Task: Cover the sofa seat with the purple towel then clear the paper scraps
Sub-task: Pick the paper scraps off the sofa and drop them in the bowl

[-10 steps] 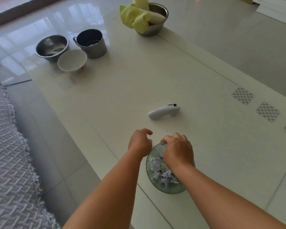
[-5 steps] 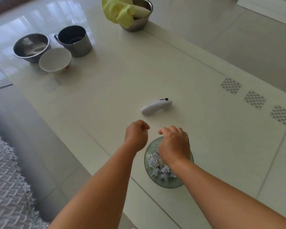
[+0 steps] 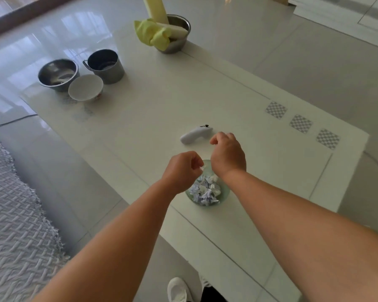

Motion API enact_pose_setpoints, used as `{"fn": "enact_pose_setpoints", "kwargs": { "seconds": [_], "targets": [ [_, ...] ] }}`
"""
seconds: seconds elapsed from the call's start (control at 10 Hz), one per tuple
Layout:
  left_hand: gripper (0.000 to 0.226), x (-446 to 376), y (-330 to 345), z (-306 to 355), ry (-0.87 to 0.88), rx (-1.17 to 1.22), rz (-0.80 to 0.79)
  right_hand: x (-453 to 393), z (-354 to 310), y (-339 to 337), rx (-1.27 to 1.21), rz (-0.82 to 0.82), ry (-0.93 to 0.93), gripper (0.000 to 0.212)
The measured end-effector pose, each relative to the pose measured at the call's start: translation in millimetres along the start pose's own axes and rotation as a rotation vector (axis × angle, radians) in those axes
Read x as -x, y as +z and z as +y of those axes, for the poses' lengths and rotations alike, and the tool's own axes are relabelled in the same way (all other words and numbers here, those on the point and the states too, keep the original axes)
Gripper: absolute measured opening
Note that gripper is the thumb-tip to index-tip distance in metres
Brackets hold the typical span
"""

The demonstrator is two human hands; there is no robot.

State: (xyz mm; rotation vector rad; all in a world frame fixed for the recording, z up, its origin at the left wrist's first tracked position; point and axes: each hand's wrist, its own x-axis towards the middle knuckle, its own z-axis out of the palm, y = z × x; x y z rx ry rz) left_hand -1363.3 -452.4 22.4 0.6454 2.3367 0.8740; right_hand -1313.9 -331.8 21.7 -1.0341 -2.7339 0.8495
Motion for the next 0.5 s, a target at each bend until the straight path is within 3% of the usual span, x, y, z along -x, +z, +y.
{"fn": "enact_pose_setpoints", "kwargs": {
  "seconds": [0.1, 0.2, 0.4, 0.5],
  "targets": [
    [0.016, 17.5, -0.9, 9.6, -0.07, 0.053, 0.018, 8.2, -2.7, -16.9, -0.013, -0.052, -0.024, 0.027],
    [0.034, 33.6, -7.8, 21.2, -0.136, 0.162, -0.02, 20.6, -7.4, -28.4, -0.007, -0.087, -0.054, 0.027],
    [0.043, 68.9, -20.7, 42.4, -0.128, 0.286, -0.092, 54.4, -28.3, -42.5, 0.024, -0.121, -0.019, 0.024],
    [0.04, 83.7, -28.0, 53.6, -0.098, 0.324, -0.05, 66.9, -46.3, -51.6, 0.062, -0.075, 0.026, 0.027]
  ]
}}
